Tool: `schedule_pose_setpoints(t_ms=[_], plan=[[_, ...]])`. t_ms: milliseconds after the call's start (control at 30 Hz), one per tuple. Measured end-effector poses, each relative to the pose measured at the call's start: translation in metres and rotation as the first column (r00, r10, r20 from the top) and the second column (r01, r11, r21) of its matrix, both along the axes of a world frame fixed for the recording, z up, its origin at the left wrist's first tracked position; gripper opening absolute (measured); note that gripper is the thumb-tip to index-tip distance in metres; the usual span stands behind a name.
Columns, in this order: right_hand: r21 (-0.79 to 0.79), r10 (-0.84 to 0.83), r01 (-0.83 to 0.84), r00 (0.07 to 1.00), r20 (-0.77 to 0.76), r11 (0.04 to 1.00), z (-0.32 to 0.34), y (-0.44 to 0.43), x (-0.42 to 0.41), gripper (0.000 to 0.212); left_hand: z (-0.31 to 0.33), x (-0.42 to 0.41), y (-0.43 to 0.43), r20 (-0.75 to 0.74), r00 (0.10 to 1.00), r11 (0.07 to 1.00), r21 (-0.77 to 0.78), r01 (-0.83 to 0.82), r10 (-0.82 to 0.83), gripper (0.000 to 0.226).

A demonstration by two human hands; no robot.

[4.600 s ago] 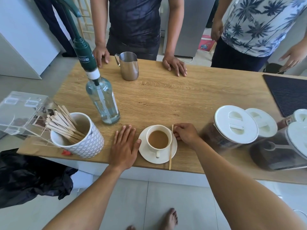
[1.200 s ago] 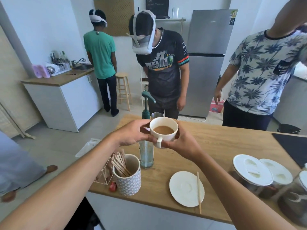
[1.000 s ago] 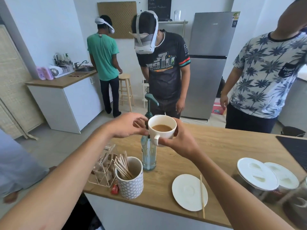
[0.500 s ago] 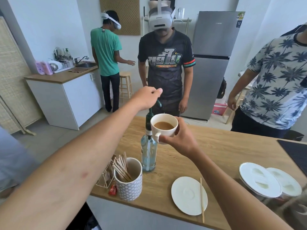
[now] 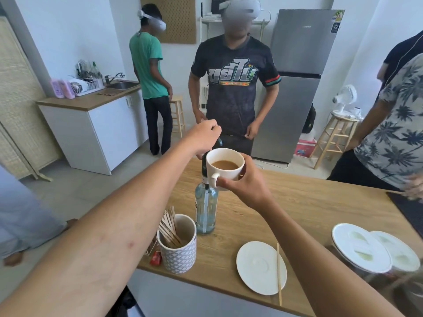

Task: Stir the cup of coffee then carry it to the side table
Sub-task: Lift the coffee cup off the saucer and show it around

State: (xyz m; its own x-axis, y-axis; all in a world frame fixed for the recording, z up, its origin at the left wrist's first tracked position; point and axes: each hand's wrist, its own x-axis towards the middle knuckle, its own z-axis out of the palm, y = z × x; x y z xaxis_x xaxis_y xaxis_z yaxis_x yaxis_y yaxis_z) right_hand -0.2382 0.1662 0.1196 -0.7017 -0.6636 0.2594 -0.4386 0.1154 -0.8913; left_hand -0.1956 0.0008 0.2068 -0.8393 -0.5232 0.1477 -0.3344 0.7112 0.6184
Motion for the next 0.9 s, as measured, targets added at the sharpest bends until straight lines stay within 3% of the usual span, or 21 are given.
schedule_pose_setpoints(t_ms=[300, 533, 700, 900], plan=[[-0.017, 0.000, 0.001, 1.000, 0.020, 1.000, -0.003, -0.002, -0.003, 0.085, -0.003, -0.003, -0.004, -0.024, 0.999, 0.999, 0.024, 0.031, -0.031, 0.034], [-0.023, -0.010, 0.010, 1.000, 0.021, 1.000, -0.005, -0.007, -0.006, 0.082, -0.008, -0.007, -0.004, -0.027, 0.999, 0.996, -0.073, 0.044, -0.046, 0.031], [-0.026, -0.004, 0.004, 1.000, 0.015, 1.000, -0.008, -0.010, -0.005, 0.082, -0.016, -0.007, -0.006, -0.055, 0.998, 0.999, -0.034, 0.019, -0.021, 0.032], [-0.011, -0.002, 0.002, 1.000, 0.002, 1.000, -0.009, -0.006, -0.004, 0.084, -0.014, -0.009, -0.008, 0.020, 1.000, 1.000, -0.001, 0.013, -0.013, 0.030]])
